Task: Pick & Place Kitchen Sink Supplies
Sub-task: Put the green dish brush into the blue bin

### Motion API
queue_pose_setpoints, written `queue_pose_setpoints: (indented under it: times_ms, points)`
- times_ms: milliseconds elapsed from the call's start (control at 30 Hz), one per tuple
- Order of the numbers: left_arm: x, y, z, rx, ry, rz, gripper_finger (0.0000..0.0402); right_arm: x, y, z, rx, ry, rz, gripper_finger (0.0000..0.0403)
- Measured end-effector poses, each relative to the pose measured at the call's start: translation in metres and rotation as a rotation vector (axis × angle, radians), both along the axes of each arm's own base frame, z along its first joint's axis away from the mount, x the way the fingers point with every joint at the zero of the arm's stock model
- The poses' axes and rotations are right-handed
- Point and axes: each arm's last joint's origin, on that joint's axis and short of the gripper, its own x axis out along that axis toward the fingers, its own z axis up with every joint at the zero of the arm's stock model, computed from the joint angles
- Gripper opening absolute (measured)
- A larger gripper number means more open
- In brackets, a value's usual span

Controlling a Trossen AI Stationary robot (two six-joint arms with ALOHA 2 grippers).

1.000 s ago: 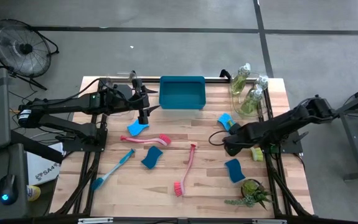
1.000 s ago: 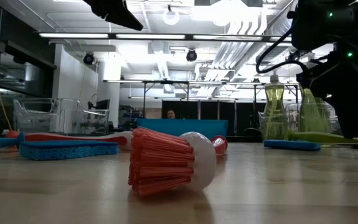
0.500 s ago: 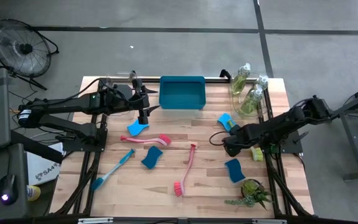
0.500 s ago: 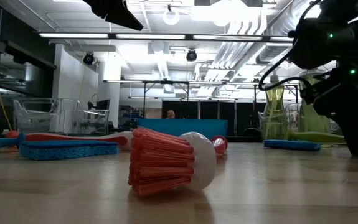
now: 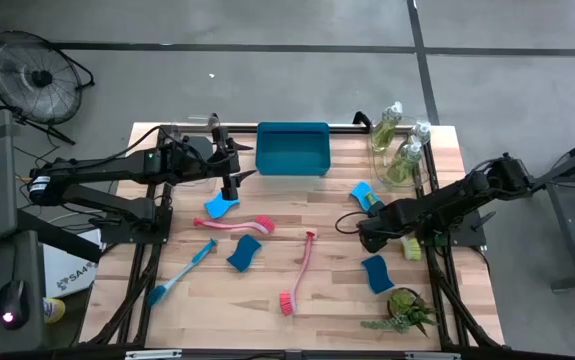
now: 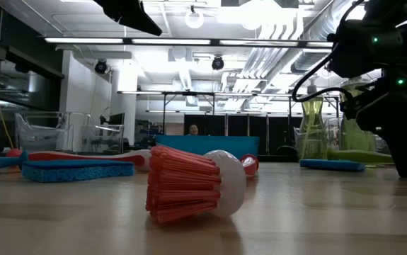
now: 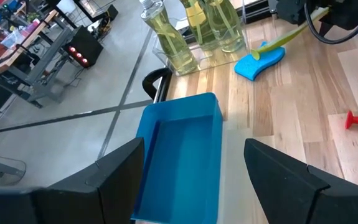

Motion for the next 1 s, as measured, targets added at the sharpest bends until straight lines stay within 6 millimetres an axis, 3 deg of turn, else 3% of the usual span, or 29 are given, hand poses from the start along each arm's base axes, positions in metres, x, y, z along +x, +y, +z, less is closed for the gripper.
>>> queue_pose_setpoints:
  times_ms: [500,1000]
  points:
    - [-0.0001,-0.0001,-0.0003,-0.007,0.000,0.003,0.0269,-0.0009,0.0004,-0.0005,0.017,0.008,-0.022,0.0177]
    - [-0.0001,0.0000,-0.0003,-0.008,0.000,0.003,0.0269,-0.0009,0.0009,-0.0008,0.030,0.009,-0.023,0.0081]
